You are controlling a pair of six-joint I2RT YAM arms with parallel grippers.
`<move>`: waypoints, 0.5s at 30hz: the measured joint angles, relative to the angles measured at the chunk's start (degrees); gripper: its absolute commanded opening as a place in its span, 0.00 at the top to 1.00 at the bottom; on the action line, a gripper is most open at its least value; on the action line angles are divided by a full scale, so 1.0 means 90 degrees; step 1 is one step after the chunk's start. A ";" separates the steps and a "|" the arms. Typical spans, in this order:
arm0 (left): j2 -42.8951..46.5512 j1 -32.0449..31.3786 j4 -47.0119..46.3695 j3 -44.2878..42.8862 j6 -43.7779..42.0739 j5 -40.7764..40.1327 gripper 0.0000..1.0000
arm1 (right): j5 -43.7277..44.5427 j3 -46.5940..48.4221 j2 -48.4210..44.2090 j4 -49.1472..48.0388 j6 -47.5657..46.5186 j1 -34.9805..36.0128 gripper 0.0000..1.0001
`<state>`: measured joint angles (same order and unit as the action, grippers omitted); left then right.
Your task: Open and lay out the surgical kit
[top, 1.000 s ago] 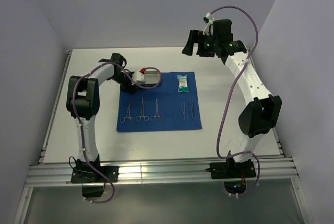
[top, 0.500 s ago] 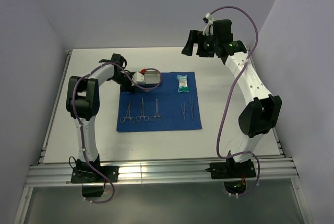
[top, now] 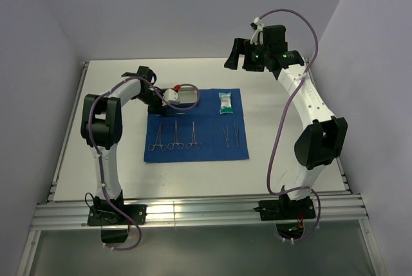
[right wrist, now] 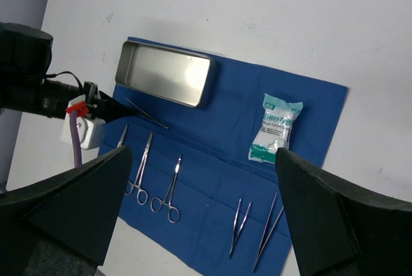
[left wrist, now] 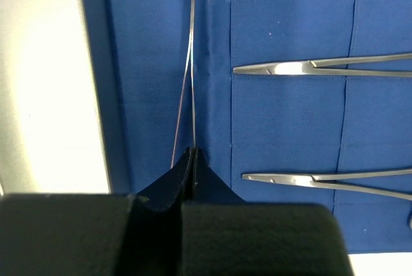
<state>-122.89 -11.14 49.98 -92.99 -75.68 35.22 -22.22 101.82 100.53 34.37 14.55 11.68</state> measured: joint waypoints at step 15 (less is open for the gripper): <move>0.0561 -0.0085 0.0124 -0.0114 -0.0044 0.0053 1.00 | -0.0408 -0.1073 -0.0381 -0.0238 -0.0826 -0.0066 0.18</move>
<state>-117.84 -11.90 51.09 -94.02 -76.07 35.70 -25.89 92.16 97.10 32.23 7.11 11.09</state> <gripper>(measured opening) 0.009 0.869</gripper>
